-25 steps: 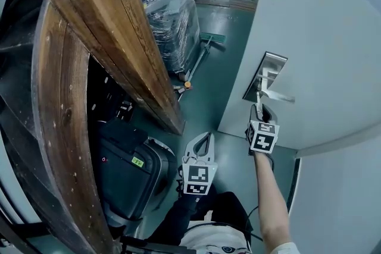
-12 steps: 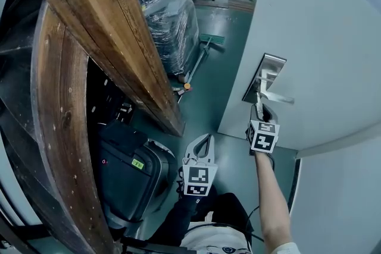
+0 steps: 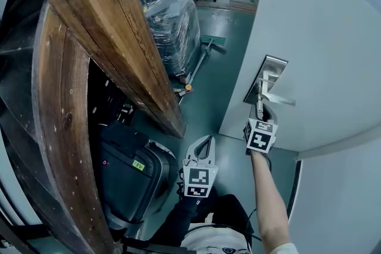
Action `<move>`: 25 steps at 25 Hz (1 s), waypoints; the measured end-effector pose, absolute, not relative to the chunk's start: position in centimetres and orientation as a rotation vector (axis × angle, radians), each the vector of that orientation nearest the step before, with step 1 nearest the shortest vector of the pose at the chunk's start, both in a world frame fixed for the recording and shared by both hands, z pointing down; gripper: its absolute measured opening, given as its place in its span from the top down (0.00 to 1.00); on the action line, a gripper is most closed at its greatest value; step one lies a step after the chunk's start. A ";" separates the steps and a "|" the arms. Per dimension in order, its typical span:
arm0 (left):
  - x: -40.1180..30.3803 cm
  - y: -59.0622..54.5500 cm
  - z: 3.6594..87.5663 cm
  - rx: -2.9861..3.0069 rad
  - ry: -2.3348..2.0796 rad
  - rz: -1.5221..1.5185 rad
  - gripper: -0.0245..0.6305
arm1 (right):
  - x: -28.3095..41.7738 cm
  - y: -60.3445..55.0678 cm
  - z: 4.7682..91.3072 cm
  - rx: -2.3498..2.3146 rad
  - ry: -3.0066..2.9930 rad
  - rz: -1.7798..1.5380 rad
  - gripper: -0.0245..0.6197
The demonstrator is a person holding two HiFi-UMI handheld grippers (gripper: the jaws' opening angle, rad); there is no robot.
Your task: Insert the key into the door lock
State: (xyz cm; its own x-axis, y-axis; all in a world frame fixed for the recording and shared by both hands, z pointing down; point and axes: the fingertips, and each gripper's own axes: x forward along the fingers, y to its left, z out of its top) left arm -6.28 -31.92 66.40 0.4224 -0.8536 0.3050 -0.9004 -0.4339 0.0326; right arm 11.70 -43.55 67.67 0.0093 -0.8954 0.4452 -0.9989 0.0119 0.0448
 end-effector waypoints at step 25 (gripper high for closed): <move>-6.7 -32.7 68.4 2.456 -1.533 0.392 0.96 | 11.9 -45.6 68.4 2.084 -1.847 0.362 0.78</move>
